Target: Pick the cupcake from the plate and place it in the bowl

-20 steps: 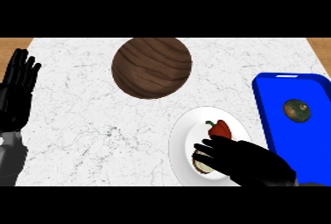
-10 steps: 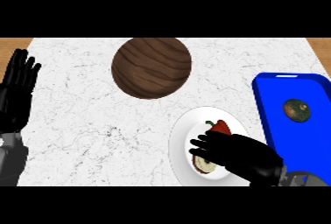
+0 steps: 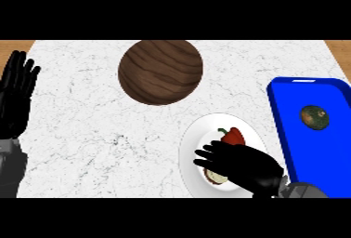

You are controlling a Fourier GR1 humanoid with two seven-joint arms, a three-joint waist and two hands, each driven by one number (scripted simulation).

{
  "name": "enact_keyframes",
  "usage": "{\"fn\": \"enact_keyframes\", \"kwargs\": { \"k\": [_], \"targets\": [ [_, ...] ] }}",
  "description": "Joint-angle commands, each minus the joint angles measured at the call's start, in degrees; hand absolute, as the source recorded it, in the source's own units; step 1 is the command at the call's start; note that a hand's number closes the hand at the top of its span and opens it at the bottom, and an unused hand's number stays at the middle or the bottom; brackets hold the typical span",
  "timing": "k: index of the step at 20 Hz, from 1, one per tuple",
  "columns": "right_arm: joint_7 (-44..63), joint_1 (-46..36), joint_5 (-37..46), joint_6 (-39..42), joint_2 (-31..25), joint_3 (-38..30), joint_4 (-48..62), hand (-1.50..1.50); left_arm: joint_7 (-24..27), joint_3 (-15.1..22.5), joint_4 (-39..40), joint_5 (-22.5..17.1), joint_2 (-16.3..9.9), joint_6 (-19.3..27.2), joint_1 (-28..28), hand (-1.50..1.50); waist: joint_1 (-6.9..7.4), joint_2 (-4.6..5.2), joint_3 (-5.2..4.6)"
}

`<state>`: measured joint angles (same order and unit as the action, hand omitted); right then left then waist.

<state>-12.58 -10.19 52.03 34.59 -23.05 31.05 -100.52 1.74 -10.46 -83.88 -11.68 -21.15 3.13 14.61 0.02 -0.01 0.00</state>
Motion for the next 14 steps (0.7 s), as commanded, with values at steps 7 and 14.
{"fn": "enact_keyframes", "kwargs": {
  "k": [7, 14],
  "targets": [
    [-2.9, 0.7, 5.7, -0.7, 3.7, -1.9, 5.7, -1.50, -4.3, 1.5, -8.0, 3.1, 3.7, 2.1, -2.6, 0.00, 0.06, -0.05, 0.01],
    [-2.7, -2.0, 11.5, -4.1, 8.8, -1.7, 16.0, -1.50, -5.1, -1.7, -4.5, 2.1, 1.3, -0.9, 0.2, 0.00, 0.09, -0.01, 0.01]
  ]
}}
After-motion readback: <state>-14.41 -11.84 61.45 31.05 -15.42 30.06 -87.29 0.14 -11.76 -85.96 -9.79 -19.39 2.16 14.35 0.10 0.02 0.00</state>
